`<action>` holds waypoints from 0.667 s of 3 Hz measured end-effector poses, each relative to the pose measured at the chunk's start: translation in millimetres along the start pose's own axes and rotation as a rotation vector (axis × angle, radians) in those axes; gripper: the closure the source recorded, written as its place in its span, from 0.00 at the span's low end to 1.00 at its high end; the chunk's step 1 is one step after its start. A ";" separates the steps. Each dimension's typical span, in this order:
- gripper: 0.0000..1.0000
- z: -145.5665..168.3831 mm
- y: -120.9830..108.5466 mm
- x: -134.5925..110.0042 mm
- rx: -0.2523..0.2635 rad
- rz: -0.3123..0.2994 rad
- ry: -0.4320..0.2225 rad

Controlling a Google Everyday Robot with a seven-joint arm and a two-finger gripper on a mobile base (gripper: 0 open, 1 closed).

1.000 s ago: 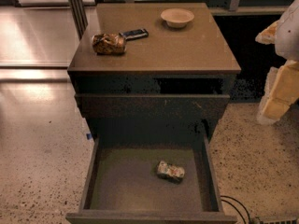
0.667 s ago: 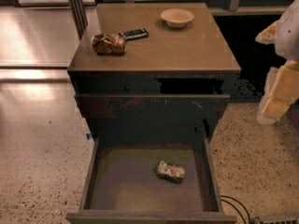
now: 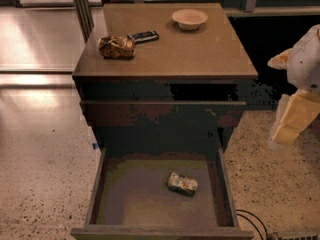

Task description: Pick 7up can from bottom drawer and place on counter

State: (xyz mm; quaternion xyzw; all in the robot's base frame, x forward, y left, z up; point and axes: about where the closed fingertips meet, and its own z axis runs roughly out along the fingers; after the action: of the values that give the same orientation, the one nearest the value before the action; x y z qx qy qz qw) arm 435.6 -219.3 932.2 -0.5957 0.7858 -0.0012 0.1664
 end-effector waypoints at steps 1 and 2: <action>0.00 0.0 0.0 0.0 0.000 0.000 0.000; 0.00 20.8 1.6 4.6 0.000 0.022 -0.032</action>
Offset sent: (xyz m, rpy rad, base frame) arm 0.0107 -0.0006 -0.0670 0.1095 -0.0037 -0.0444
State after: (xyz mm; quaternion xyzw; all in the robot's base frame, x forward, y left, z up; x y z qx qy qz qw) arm 438.5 -219.0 911.0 -0.5868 0.7896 0.0101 0.1789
